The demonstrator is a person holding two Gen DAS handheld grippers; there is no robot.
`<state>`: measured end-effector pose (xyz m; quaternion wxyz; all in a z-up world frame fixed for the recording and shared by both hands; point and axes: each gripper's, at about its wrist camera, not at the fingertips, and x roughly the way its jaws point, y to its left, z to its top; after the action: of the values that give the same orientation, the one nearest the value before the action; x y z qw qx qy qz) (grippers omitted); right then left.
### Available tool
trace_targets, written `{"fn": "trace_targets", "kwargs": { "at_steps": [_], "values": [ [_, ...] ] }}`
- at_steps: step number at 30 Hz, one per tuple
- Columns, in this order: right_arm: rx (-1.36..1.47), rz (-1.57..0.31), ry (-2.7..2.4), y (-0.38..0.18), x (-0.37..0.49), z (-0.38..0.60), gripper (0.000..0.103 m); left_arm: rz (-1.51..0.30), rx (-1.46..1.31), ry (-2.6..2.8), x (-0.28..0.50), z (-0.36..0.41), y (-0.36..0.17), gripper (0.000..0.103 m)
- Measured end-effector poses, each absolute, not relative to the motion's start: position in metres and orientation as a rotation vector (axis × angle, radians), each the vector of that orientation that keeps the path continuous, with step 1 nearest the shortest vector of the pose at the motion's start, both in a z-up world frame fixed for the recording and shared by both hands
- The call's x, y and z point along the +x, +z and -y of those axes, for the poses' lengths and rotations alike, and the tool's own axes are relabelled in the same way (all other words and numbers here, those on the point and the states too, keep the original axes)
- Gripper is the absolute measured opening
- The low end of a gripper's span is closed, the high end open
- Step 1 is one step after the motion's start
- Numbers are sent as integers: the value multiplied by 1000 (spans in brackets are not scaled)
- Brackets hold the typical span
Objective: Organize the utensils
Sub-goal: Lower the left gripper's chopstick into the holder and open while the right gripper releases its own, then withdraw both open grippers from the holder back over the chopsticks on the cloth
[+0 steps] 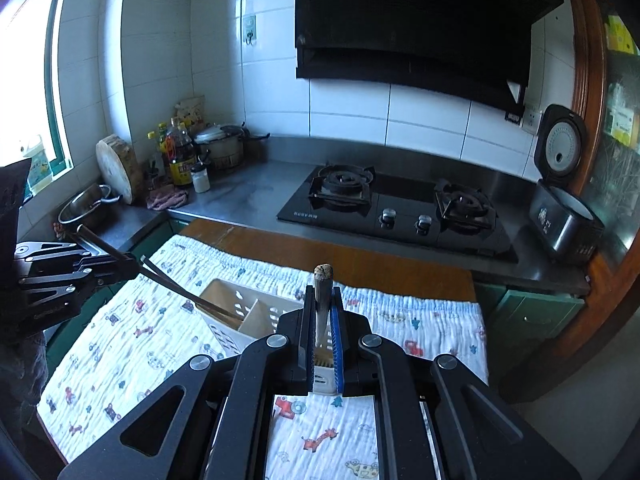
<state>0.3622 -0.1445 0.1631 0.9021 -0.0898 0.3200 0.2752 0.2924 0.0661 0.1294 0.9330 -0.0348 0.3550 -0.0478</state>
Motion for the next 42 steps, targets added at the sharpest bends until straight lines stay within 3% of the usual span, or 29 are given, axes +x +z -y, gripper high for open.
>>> {"fn": "trace_targets", "kwargs": {
  "at_steps": [17, 20, 22, 24, 27, 29, 31, 33, 35, 42],
  "values": [
    [-204, -751, 566, 113, 372, 136, 8, -818, -104, -94, 317, -67, 82, 7],
    [-205, -746, 562, 114, 371, 138, 15, -816, -109, -87, 316, -69, 81, 9],
    [-202, -738, 557, 116, 371, 140, 24, -810, -114, -89, 315, -69, 82, 15],
    [-200, -734, 554, 117, 370, 142, 30, -799, -108, -86, 312, -68, 84, 34],
    [-195, -724, 546, 120, 367, 146, 47, -783, -104, -82, 307, -66, 87, 41],
    [-193, -719, 541, 120, 365, 149, 51, -776, -106, -79, 303, -67, 89, 45],
    [-188, -716, 537, 121, 362, 151, 62, -765, -101, -76, 299, -66, 91, 55],
    [-186, -704, 534, 123, 358, 154, 66, -754, -92, -74, 294, -64, 93, 63],
    [-188, -693, 528, 126, 354, 156, 79, -743, -86, -71, 288, -64, 95, 72],
    [-199, -645, 491, 135, 336, 165, 90, -686, -75, -48, 263, -64, 105, 88]
  ]
}}
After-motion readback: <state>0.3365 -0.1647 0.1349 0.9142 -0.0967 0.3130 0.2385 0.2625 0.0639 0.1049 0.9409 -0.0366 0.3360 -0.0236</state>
